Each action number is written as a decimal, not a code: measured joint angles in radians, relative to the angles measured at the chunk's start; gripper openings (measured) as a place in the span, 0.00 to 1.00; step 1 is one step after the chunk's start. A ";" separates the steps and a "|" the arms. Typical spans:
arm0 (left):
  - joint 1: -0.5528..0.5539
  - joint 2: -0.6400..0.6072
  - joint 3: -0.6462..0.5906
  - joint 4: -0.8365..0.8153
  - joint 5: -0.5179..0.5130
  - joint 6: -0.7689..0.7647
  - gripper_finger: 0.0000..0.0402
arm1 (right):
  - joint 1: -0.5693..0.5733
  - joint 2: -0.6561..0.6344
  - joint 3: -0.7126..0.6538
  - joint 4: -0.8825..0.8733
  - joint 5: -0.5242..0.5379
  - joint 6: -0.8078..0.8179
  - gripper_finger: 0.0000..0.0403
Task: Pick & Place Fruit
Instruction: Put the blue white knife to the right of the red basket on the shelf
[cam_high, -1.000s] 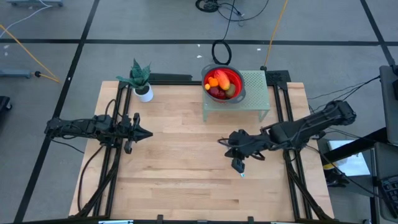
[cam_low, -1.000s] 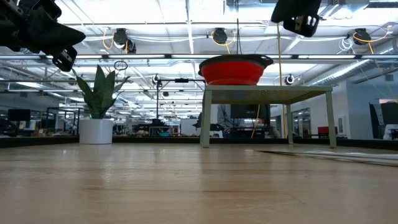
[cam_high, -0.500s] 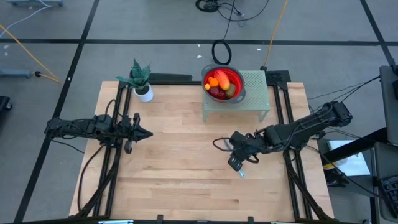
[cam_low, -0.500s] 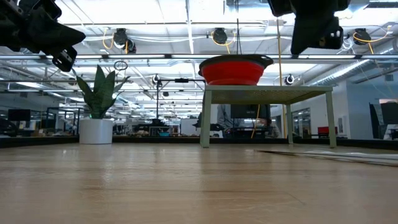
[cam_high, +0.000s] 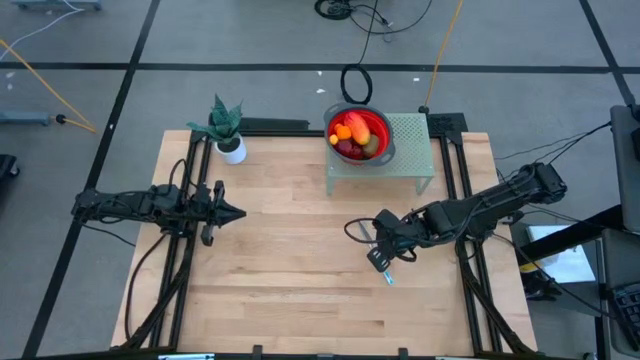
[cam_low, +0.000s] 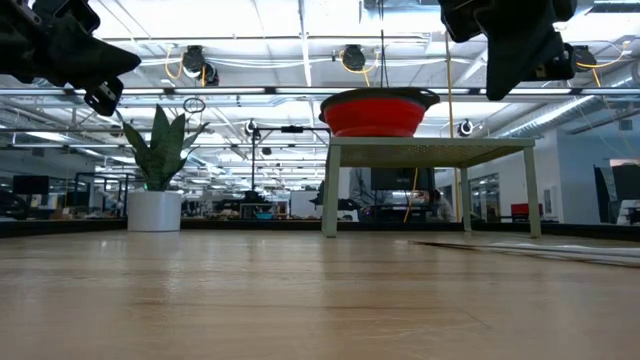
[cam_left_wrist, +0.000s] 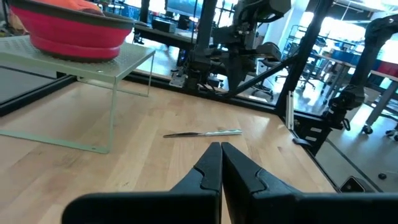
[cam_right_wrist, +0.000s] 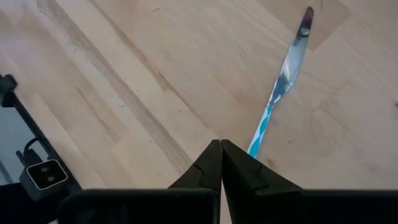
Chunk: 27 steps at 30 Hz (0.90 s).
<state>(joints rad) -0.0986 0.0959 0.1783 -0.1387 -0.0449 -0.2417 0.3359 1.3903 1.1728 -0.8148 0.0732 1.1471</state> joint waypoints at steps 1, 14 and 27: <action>0.000 0.000 0.000 0.000 -0.002 0.000 0.00 | 0.000 0.000 0.000 0.000 -0.001 0.000 0.00; 0.000 0.000 0.000 0.000 -0.008 0.002 0.02 | 0.000 0.000 0.000 -0.001 -0.025 0.008 0.04; 0.000 0.000 0.000 0.000 -0.007 0.003 0.01 | 0.000 0.000 -0.001 -0.002 -0.105 0.065 0.32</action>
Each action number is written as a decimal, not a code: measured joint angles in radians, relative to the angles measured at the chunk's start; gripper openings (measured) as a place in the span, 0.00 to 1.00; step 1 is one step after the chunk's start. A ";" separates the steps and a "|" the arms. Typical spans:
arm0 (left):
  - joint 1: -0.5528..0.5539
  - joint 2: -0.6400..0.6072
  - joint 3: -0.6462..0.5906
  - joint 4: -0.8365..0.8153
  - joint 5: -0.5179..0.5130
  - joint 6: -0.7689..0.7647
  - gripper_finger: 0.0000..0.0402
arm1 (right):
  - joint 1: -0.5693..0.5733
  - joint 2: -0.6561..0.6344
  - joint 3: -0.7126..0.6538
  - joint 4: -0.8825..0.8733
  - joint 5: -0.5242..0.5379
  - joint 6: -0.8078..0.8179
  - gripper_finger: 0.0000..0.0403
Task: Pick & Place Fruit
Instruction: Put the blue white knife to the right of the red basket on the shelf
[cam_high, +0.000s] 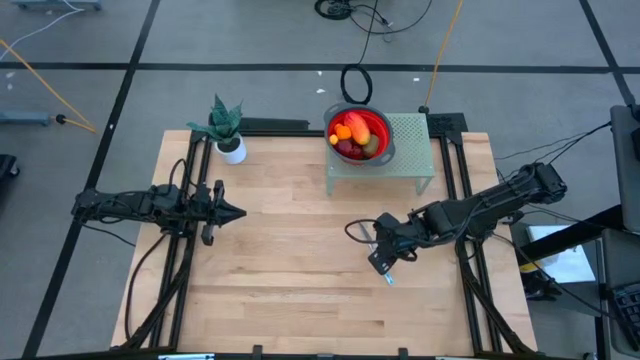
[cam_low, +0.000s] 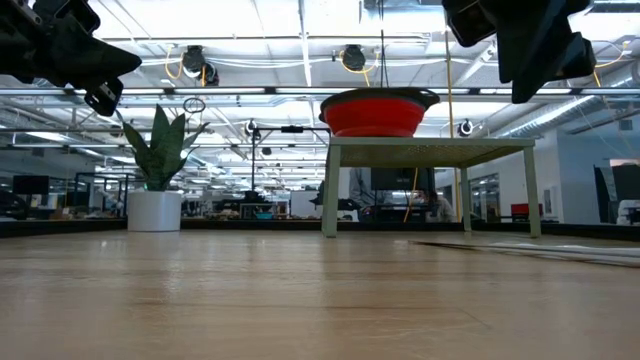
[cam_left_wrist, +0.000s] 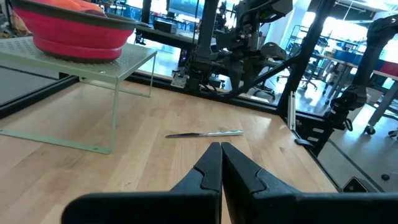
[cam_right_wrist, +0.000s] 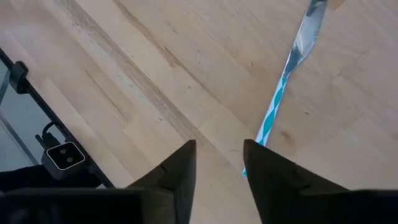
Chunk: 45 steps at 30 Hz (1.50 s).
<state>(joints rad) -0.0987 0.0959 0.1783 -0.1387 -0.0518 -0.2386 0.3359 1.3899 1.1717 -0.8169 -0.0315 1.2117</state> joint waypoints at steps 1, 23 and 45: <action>0.000 0.000 0.000 0.000 0.000 0.000 0.00 | 0.000 0.000 0.000 0.000 0.000 0.000 0.33; 0.000 0.000 0.000 0.000 0.001 -0.002 0.01 | 0.000 0.000 0.000 0.132 0.002 -0.102 0.39; 0.000 0.000 0.000 0.000 0.001 -0.006 0.01 | 0.006 0.000 0.000 0.129 -0.025 -0.074 0.56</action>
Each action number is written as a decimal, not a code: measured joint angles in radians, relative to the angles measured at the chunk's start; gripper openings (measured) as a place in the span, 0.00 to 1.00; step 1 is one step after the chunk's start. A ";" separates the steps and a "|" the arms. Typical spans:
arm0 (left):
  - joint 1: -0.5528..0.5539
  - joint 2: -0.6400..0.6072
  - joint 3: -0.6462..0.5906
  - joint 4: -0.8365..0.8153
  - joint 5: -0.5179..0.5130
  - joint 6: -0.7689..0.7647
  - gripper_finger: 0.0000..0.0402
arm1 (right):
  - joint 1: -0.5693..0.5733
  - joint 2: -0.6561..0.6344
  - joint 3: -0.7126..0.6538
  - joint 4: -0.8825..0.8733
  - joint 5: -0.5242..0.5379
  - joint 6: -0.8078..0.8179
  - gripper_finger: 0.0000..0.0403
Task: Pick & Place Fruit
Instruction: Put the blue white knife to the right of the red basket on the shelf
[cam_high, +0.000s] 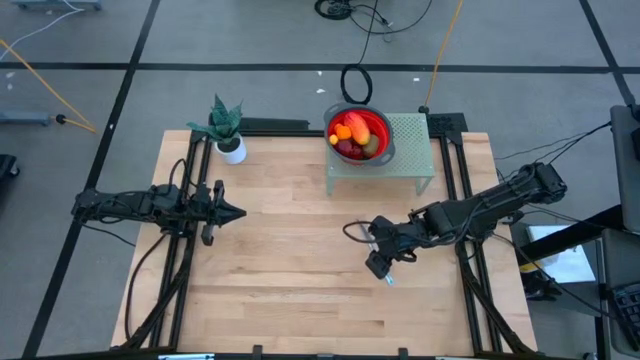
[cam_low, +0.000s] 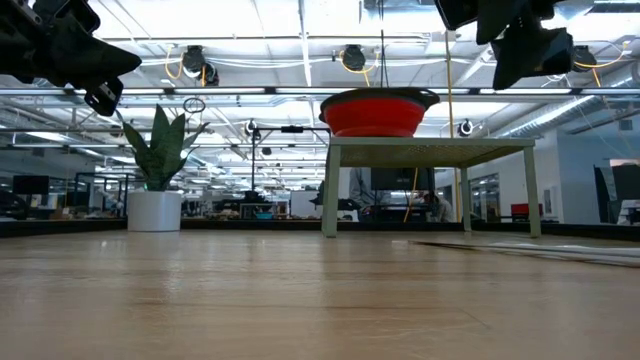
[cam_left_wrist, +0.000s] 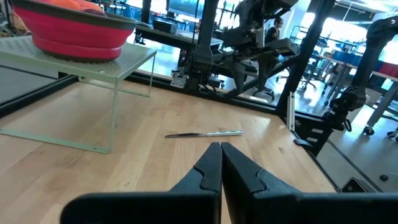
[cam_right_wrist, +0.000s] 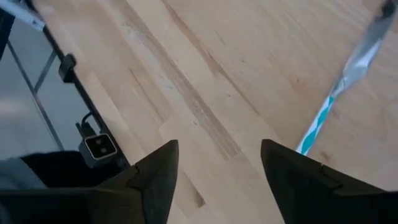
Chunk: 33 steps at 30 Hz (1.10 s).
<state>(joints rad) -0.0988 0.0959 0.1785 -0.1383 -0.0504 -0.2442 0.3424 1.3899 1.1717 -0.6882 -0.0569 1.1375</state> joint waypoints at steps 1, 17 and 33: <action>0.000 0.000 0.000 0.000 0.000 0.000 0.01 | 0.000 0.000 0.000 -0.004 0.000 0.022 0.56; 0.000 0.000 0.000 0.000 0.000 -0.004 0.02 | 0.106 0.037 0.000 -0.156 0.106 0.227 0.56; 0.000 0.000 0.000 0.000 -0.001 -0.021 0.02 | 0.109 0.248 -0.001 -0.164 0.054 0.210 0.56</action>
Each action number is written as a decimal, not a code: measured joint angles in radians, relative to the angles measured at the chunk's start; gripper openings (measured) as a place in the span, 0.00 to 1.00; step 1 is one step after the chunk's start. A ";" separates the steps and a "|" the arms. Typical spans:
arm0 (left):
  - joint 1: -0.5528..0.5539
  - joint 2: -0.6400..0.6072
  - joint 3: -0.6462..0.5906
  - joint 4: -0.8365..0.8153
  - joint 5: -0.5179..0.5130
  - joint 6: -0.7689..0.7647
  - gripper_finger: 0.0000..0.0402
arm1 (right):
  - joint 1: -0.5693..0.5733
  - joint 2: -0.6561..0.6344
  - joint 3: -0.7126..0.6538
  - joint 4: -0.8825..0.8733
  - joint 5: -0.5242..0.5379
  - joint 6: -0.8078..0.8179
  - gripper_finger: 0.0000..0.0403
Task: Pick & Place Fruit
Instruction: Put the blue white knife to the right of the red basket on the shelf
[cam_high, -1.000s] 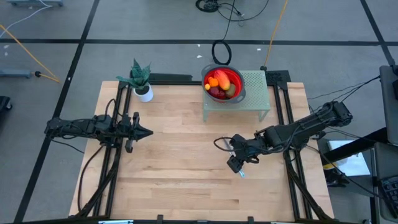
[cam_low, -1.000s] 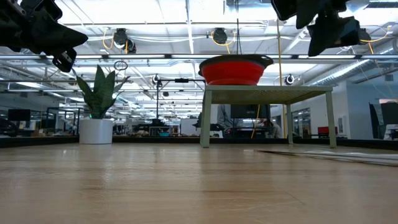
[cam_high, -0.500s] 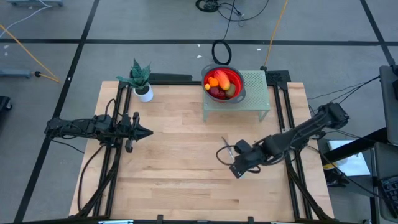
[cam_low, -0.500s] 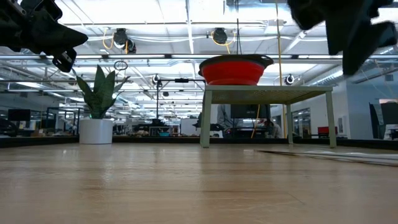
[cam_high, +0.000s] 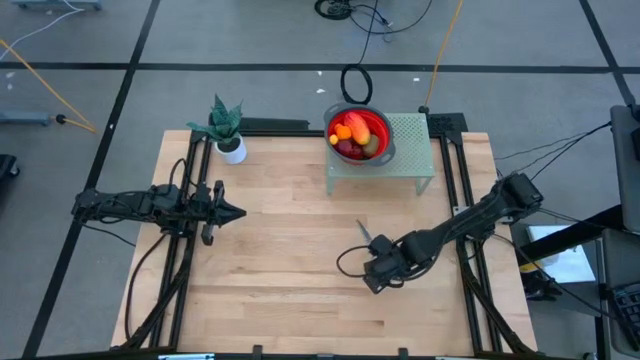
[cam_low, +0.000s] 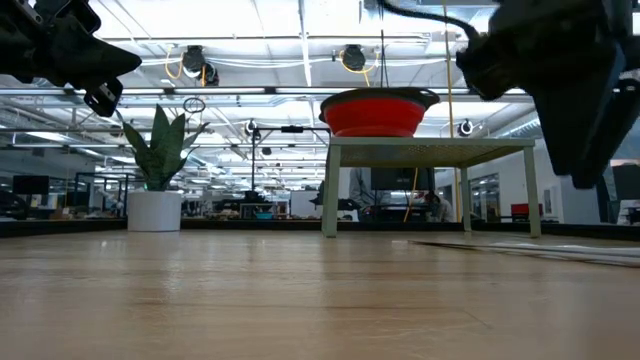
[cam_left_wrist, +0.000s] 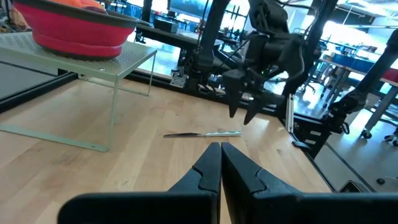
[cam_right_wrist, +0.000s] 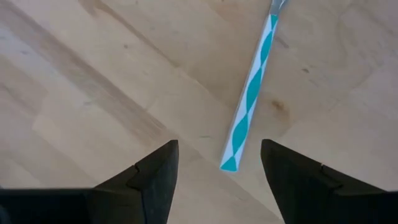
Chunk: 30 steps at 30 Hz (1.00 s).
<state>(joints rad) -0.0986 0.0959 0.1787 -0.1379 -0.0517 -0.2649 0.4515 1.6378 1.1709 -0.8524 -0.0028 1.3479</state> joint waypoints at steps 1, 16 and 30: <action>0.000 0.000 0.000 0.000 0.000 0.000 0.02 | 0.000 0.014 0.000 0.001 -0.001 -0.001 0.56; 0.000 0.000 0.000 0.000 0.000 -0.003 0.02 | 0.000 0.130 0.000 -0.012 0.029 -0.078 0.56; 0.000 0.000 0.000 0.000 0.001 -0.007 0.02 | 0.000 0.130 0.000 -0.020 0.054 -0.138 0.56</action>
<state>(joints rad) -0.0987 0.0959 0.1787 -0.1383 -0.0505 -0.2718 0.4514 1.7679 1.1713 -0.8720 0.0510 1.2102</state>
